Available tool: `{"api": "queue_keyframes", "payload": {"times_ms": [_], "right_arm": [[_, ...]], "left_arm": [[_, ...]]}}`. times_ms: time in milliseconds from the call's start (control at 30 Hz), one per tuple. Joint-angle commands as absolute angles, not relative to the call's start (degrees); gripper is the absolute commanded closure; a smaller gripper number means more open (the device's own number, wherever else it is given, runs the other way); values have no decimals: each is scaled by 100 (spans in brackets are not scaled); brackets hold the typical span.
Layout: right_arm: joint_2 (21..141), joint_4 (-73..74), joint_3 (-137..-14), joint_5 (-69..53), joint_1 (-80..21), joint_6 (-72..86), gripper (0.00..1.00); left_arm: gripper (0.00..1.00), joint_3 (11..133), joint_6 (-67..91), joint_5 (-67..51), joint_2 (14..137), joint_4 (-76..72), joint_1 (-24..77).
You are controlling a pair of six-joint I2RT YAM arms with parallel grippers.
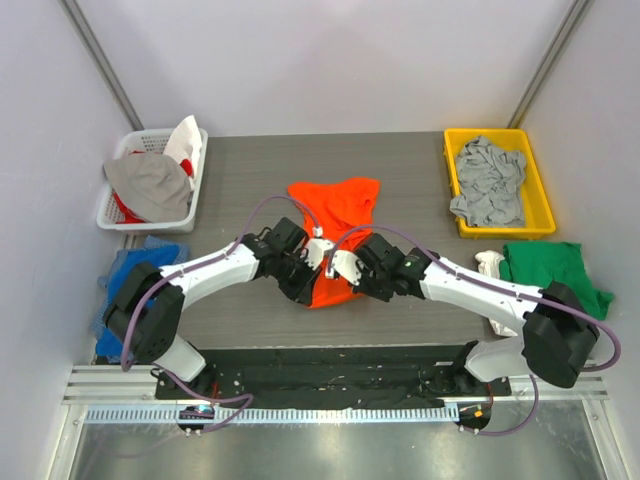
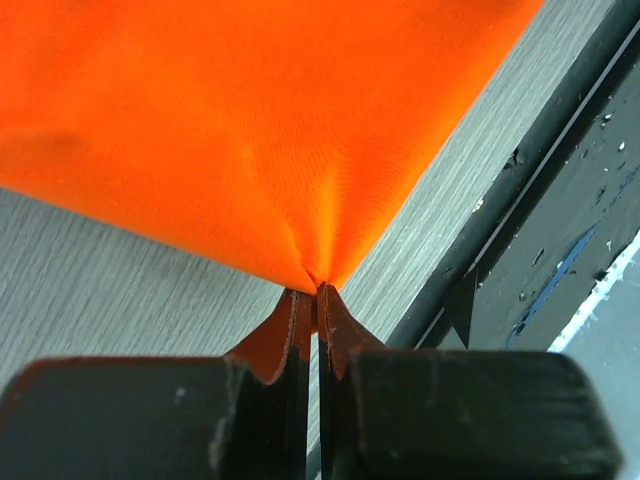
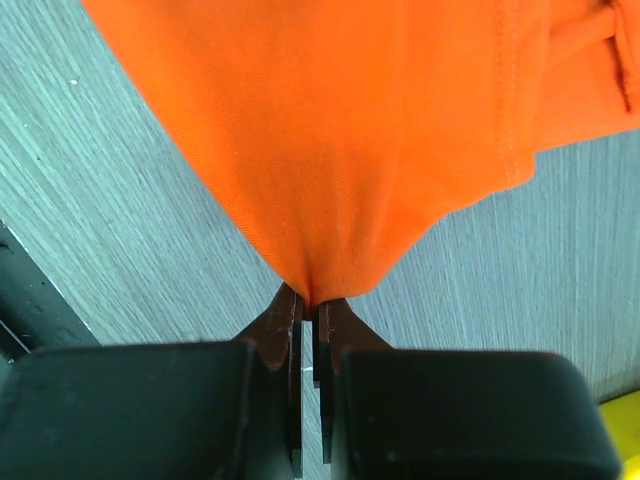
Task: Fold and stack the t-shirts
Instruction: Fold the tshirt
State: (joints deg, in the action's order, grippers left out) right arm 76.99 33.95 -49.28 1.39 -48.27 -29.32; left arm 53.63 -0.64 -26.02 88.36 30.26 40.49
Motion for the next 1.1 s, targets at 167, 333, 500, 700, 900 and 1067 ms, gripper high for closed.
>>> {"api": "queue_keyframes", "payload": {"times_ms": [167,333,500,700,900,1067], "right_arm": [[7365,3085,-5097,826,-4834,-3006,99],[7348,2953,-5220,1142,-4834,-3129,99],[7260,2743,-5300,1660,-4816,-3261,99],[7277,2558,-5493,1960,-4659,-3419,99],[7497,2347,-5686,2021,-4474,-3612,99],[7900,2066,-5871,1872,-4219,-3753,99]], "left_arm": [[100,5826,-26,-2048,8754,2655,4026],[100,6090,132,-1644,8710,2540,3867],[100,6381,141,-1415,8684,2479,3692],[100,6565,132,-1152,8605,2364,3472],[100,6680,26,-862,8701,2189,3358],[100,6785,-141,-686,8938,1864,3261]]}}
